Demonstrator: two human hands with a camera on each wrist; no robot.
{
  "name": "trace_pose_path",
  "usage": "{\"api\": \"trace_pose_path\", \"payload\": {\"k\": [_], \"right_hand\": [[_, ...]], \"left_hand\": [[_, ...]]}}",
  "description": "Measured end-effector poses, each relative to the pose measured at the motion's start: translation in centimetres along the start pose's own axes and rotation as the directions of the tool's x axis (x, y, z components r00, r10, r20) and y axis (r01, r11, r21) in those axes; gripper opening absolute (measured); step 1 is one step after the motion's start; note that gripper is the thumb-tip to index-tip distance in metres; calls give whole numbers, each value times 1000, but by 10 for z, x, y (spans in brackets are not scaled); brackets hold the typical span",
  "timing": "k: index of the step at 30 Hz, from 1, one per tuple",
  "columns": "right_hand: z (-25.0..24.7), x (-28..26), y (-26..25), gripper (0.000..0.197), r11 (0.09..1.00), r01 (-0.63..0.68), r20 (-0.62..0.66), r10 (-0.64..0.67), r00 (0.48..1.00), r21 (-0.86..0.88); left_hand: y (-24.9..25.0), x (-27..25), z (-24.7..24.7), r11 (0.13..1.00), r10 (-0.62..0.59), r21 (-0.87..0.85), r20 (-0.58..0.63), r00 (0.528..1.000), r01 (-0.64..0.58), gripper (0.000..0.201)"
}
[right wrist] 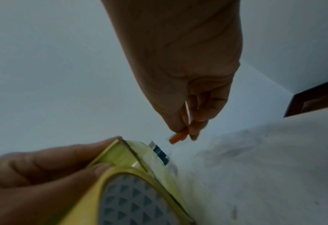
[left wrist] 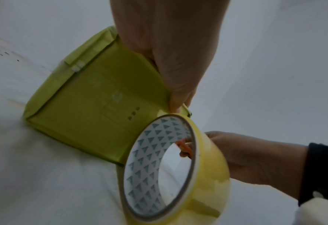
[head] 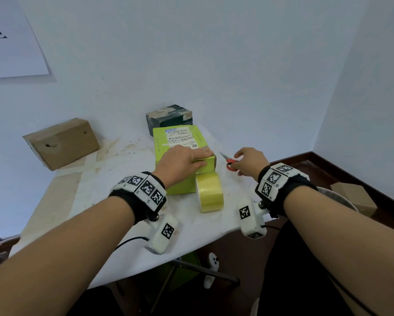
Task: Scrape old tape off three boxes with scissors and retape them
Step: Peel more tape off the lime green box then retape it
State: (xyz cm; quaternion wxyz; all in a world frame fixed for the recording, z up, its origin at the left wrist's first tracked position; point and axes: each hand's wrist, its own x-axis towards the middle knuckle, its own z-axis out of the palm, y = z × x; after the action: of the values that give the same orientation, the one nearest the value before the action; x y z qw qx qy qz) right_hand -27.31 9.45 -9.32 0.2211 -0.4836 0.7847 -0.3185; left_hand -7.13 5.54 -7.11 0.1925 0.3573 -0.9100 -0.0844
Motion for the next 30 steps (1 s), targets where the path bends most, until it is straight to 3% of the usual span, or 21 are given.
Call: {"api": "trace_pose_path", "payload": {"k": [4,7,10,15,20,27,30], "right_hand": [[-7,-4,-11,23,966,153,-150,-123,981,207],[-9,-11,-26,22,890,224,-179,-164,970,396],[-3,-17,-38,20,844,309,-184,-252,950,437],[4,-22,-49,19,823,373,-155,-340,927,428],[5,-29,-56,21,811,408,-97,-406,908,420],[15,-30,-64,28,871,454,-22,-458,888,186],[18,-32,-65,29,880,468,-11,-468,883,80]], "left_hand": [[-3,-2,-5,999,31,11,22,999,-31,38],[-9,-2,-10,996,85,-15,74,994,-84,42],[-11,0,-12,994,104,-37,94,990,-101,42],[-14,1,-21,992,117,-67,201,973,-105,46],[-20,3,-25,988,141,-92,208,968,-124,46],[-31,0,-33,984,115,-155,140,983,-93,53],[-30,-6,-33,971,-32,-237,43,999,42,41]]}}
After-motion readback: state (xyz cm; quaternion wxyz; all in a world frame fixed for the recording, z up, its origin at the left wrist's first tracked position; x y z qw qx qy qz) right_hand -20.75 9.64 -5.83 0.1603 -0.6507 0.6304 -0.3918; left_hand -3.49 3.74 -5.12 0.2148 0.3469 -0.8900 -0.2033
